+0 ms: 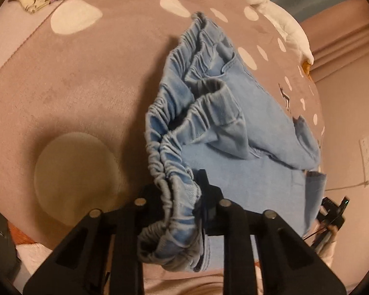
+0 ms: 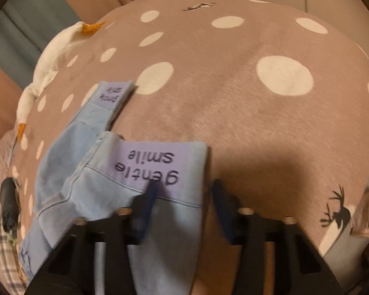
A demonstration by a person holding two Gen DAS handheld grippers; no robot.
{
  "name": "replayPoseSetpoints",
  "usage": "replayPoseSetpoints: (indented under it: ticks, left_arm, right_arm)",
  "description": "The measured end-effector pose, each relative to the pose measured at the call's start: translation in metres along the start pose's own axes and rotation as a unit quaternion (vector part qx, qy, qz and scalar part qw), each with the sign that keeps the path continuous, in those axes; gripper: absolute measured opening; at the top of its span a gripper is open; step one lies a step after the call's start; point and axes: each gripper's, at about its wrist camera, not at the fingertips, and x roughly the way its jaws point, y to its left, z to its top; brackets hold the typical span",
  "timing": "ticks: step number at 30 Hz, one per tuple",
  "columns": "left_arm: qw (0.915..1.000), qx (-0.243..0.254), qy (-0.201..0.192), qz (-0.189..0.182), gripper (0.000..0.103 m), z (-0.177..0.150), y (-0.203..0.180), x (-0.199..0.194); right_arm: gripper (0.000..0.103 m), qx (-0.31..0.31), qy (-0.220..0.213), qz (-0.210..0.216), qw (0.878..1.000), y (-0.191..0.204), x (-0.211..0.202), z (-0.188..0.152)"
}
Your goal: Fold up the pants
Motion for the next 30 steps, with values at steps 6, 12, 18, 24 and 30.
replayPoseSetpoints:
  ticks: [6, 12, 18, 24, 30]
  left_arm:
    - [0.9993, -0.017, -0.034, 0.005, 0.018, 0.007, -0.005, -0.026]
    - [0.9987, 0.001, -0.039, 0.031, 0.019, 0.007, -0.010, -0.034]
    - [0.9989, -0.010, -0.015, 0.044, 0.019, 0.008, 0.003, -0.022]
    - [0.9975, 0.005, -0.040, 0.058, 0.019, 0.018, -0.004, -0.043]
    - [0.9949, 0.006, 0.001, 0.100, 0.020, 0.009, 0.014, -0.021]
  right_arm:
    - [0.009, 0.008, -0.081, 0.009, 0.997, -0.007, -0.057, 0.018]
    - [0.009, 0.056, -0.143, -0.035, 0.988, -0.055, -0.100, -0.001]
    - [0.009, 0.070, -0.063, -0.088, 0.992, -0.084, -0.048, -0.032]
    - [0.009, 0.042, -0.084, -0.054, 0.994, -0.060, -0.071, -0.014]
    - [0.009, 0.012, -0.082, -0.059, 0.995, -0.037, -0.071, -0.019]
